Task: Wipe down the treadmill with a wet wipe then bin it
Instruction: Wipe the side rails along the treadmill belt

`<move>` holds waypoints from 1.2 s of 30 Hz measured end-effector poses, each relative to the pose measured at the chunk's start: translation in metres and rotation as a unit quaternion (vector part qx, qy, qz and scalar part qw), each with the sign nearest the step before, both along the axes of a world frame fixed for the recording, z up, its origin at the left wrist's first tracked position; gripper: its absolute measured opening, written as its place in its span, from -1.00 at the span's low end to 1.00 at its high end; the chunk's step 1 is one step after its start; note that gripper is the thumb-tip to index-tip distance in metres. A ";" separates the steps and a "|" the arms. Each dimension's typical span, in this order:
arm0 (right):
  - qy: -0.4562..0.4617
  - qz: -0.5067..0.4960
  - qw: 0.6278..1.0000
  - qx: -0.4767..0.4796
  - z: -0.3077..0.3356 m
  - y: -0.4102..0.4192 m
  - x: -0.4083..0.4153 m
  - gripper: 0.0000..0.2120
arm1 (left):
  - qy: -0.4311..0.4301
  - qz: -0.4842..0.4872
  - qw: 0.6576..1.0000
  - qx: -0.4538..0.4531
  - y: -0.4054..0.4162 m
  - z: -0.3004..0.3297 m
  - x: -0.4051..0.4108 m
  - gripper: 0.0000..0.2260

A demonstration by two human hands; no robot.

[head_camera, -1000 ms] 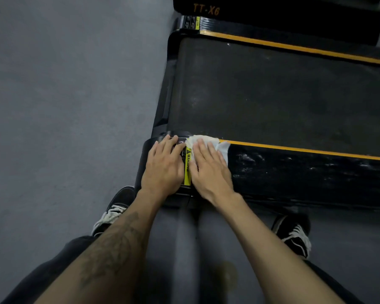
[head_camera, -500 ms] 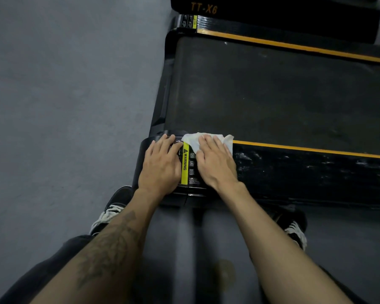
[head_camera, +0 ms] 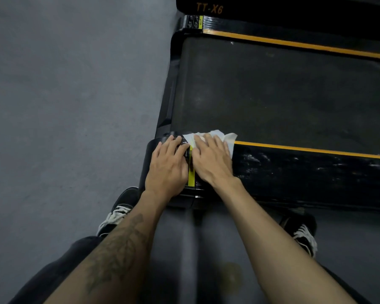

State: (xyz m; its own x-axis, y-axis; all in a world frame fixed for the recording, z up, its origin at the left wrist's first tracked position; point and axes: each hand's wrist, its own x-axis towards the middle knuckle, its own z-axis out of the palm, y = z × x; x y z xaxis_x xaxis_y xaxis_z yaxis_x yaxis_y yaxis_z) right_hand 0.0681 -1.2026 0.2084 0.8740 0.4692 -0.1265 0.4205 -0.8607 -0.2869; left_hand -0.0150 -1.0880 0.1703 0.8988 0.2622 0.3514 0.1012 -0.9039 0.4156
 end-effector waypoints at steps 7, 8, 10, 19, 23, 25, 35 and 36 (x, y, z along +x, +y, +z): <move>-0.046 -0.024 0.998 -0.025 -0.001 -0.007 0.000 -0.50 | 0.013 -0.007 1.000 -0.008 0.002 0.001 -0.001 -0.58; -0.037 -0.035 0.998 -0.030 0.000 -0.003 -0.002 -0.50 | 0.012 -0.006 1.000 -0.007 0.002 0.001 -0.001 -0.58; -0.015 -0.030 0.999 -0.034 0.004 0.011 -0.004 -0.51 | 0.009 -0.004 1.000 -0.011 0.002 0.001 -0.001 -0.59; -0.039 -0.058 0.997 -0.036 0.004 -0.010 -0.007 -0.45 | 0.025 -0.008 1.000 -0.008 0.002 0.004 -0.002 -0.56; -0.050 0.026 0.998 -0.011 0.000 -0.005 -0.021 -0.43 | 0.017 -0.001 1.000 -0.002 0.000 0.005 -0.002 -0.57; -0.051 0.047 0.997 -0.018 -0.003 -0.016 -0.016 -0.44 | 0.018 -0.006 1.000 -0.006 0.000 0.007 -0.002 -0.57; -0.039 0.035 0.999 -0.005 -0.003 -0.026 -0.025 -0.32 | 0.113 0.032 0.993 0.031 -0.017 0.008 0.009 -0.53; -0.041 0.026 0.999 -0.012 -0.002 -0.033 -0.019 -0.35 | 0.117 0.039 0.992 0.026 -0.021 0.009 0.009 -0.51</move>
State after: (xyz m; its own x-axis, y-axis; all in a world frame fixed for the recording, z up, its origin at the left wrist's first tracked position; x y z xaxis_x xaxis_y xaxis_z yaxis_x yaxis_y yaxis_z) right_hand 0.0489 -1.2360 0.2061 0.8567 0.5112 -0.0684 0.4852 -0.8439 -0.2290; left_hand -0.0060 -1.1091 0.1791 0.9352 0.3204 0.1510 0.2590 -0.9094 0.3255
